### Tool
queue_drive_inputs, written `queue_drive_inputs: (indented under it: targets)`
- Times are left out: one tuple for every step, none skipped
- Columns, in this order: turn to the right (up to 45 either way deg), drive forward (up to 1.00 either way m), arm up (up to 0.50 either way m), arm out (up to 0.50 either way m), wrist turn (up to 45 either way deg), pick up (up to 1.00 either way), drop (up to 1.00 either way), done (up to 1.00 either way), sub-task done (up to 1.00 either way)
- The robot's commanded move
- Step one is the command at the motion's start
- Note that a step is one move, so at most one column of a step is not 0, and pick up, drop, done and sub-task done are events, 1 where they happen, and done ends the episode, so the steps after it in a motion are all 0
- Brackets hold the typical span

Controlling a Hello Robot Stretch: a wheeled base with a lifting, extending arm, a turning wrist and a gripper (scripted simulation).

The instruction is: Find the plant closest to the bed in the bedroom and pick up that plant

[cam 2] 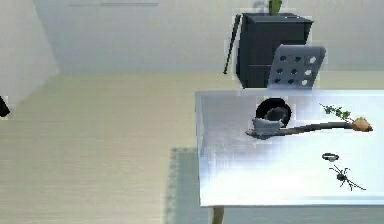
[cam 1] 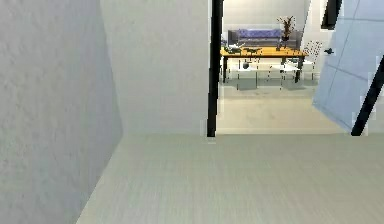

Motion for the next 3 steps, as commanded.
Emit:
queue_drive_inputs:
  targets:
    - [30.0, 0.0, 0.0, 0.0, 0.0, 0.0, 0.0, 0.0, 0.0]
    - [0.0, 0.5, 0.0, 0.0, 0.0, 0.0, 0.0, 0.0, 0.0]
    - [45.0, 0.0, 0.0, 0.0, 0.0, 0.0, 0.0, 0.0, 0.0]
